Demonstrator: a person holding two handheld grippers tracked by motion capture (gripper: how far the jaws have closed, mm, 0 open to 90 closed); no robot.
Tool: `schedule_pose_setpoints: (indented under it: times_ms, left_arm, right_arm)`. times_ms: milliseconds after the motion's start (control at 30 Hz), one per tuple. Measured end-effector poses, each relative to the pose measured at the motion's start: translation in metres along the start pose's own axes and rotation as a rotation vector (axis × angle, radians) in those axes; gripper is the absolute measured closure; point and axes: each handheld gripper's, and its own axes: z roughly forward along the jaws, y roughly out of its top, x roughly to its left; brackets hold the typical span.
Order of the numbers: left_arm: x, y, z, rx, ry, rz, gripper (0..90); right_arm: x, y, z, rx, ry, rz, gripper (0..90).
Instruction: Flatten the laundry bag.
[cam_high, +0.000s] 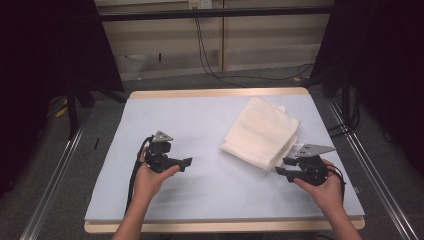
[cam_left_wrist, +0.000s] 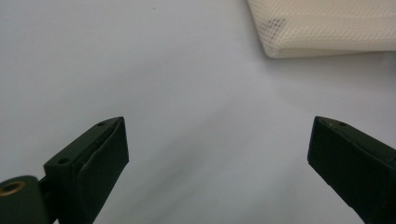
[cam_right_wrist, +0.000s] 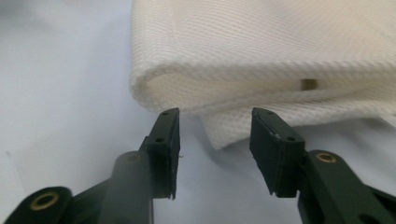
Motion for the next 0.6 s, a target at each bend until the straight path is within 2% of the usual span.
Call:
schedule_pose_setpoints:
  times_ms: [67,133,167,200,233,267,333,367,433,500,533,567,600]
  left_arm:
    - [-0.005,0.002,0.004,0.006,-0.003,0.018,5.1]
    - [-0.008,0.003,0.006,0.004,-0.012,0.019,5.2]
    - [-0.011,0.004,0.007,0.015,-0.017,0.024,5.2]
    - [-0.013,0.006,0.009,0.042,-0.023,0.063,5.2]
    - [-0.017,0.006,0.011,0.026,-0.02,0.044,5.2]
    - [-0.018,0.006,0.013,0.03,-0.027,0.057,5.1]
    - [-0.02,0.007,0.014,0.036,-0.027,0.069,5.1]
    - [-0.022,0.007,0.016,0.035,-0.04,0.07,5.2]
    - [-0.027,0.008,0.019,0.038,-0.049,0.081,5.4]
    - [-0.035,0.011,0.025,0.038,-0.075,0.102,5.5]
    - [-0.037,0.012,0.027,0.049,-0.077,0.116,5.5]
    - [-0.04,0.013,0.03,0.04,-0.094,0.118,5.5]
    - [-0.04,0.013,0.03,0.04,-0.094,0.118,5.4]
  right_arm:
    - [0.004,0.001,0.002,0.003,0.035,-0.022,54.1]
    - [0.006,0.002,0.002,0.007,0.039,-0.021,53.6]
    - [0.01,0.004,0.003,0.003,0.061,-0.032,51.9]
    - [0.012,0.004,0.003,0.004,0.058,-0.037,51.5]
    - [0.014,0.005,0.005,0.007,0.064,-0.044,51.4]
    - [0.016,0.006,0.007,0.01,0.068,-0.053,51.5]
    - [0.02,0.009,0.011,0.021,0.063,-0.07,55.7]
    - [0.021,0.011,0.013,0.017,0.047,-0.07,57.9]
    - [0.02,0.015,0.015,0.009,0.05,-0.048,68.1]
    - [0.02,0.02,0.014,-0.001,0.049,-0.037,81.4]
    - [0.019,0.023,0.014,-0.011,0.052,-0.03,83.0]
    - [0.019,0.026,0.014,-0.013,0.062,-0.017,83.9]
    - [0.019,0.026,0.014,-0.013,0.062,-0.017,83.9]
